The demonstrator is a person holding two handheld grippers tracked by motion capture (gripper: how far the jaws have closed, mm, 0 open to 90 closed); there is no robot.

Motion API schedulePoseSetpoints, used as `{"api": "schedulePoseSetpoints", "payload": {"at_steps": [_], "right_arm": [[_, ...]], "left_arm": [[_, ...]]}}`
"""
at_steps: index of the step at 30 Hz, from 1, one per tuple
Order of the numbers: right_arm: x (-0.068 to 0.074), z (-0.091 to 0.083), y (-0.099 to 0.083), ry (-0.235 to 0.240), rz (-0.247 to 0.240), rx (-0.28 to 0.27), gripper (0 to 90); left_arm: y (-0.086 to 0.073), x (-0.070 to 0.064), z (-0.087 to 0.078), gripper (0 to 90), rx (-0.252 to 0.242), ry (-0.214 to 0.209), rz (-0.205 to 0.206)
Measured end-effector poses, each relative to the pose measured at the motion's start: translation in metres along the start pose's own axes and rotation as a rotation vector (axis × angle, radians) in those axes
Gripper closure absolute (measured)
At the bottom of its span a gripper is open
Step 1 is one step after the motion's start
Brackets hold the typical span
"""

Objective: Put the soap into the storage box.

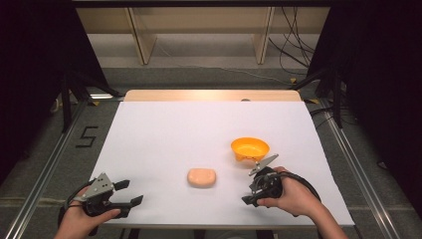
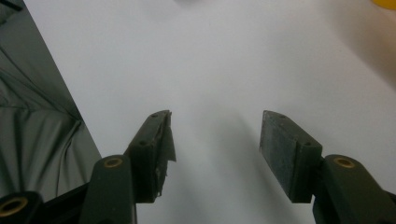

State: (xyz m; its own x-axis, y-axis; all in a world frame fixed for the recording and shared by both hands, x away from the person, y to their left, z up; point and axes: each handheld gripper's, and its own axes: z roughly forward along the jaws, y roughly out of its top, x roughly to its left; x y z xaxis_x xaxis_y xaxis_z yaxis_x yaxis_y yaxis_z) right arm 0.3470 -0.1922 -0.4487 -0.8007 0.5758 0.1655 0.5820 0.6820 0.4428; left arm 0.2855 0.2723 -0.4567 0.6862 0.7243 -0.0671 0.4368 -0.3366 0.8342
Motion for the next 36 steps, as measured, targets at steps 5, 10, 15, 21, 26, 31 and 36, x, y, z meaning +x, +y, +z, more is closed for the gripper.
{"api": "schedulePoseSetpoints", "payload": {"at_steps": [5,10,15,21,26,31,36], "right_arm": [[0.004,0.003,0.009,-0.025,-0.066,0.021,43.9],[0.006,0.006,0.025,-0.052,-0.131,0.066,45.0],[0.005,0.008,0.039,-0.041,-0.179,0.094,43.8],[0.001,0.012,0.047,-0.032,-0.186,0.131,41.7],[-0.002,0.014,0.055,-0.033,-0.190,0.144,40.1],[-0.002,0.016,0.060,-0.037,-0.193,0.156,39.4],[-0.003,0.018,0.065,-0.039,-0.195,0.171,38.2]], "left_arm": [[0.000,-0.002,0.001,25.5,-0.005,-0.004,-0.008],[-0.001,-0.002,0.000,25.4,-0.009,-0.005,-0.009],[0.000,-0.002,0.000,25.4,-0.008,-0.006,0.001],[0.000,-0.003,0.000,25.4,-0.005,-0.007,-0.016],[0.001,-0.002,-0.001,25.4,-0.002,-0.018,0.007],[0.001,-0.002,-0.001,25.4,-0.004,-0.010,0.008],[0.001,-0.001,-0.001,25.4,-0.006,-0.013,0.018]]}}
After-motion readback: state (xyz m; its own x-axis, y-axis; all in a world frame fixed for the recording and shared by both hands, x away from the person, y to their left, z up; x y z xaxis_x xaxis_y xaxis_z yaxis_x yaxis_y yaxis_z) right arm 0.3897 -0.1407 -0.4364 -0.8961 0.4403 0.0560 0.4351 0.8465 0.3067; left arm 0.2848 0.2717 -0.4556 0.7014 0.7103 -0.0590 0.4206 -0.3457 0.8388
